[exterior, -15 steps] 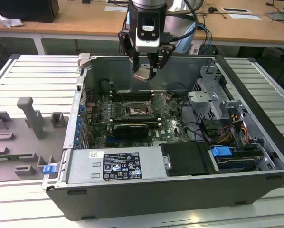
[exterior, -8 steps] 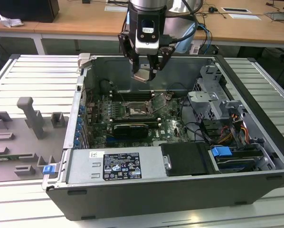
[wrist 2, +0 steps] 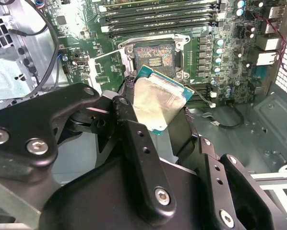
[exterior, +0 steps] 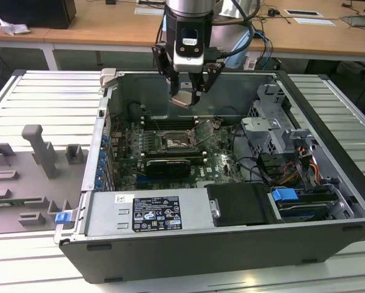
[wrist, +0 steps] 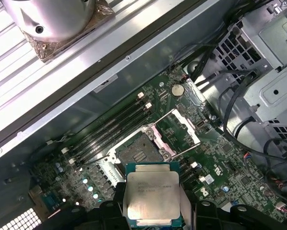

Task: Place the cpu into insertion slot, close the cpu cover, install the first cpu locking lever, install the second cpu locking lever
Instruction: 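Place the cpu into insertion slot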

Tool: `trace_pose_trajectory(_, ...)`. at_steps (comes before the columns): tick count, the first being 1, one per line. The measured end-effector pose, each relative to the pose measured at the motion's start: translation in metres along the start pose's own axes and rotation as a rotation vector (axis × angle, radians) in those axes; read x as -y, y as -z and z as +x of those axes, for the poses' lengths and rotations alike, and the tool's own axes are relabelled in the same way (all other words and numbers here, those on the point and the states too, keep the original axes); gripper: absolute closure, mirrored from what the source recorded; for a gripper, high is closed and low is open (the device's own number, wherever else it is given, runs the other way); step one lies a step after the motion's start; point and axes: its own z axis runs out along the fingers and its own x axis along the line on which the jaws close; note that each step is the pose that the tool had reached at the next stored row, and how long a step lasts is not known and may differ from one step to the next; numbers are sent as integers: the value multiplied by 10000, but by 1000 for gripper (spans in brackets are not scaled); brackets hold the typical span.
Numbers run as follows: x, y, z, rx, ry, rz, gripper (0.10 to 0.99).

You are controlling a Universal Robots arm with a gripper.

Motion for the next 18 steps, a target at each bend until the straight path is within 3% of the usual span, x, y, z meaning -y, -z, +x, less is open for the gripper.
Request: trace_pose_trajectory(18,3,-33,-1,101,-1149,-23,561)
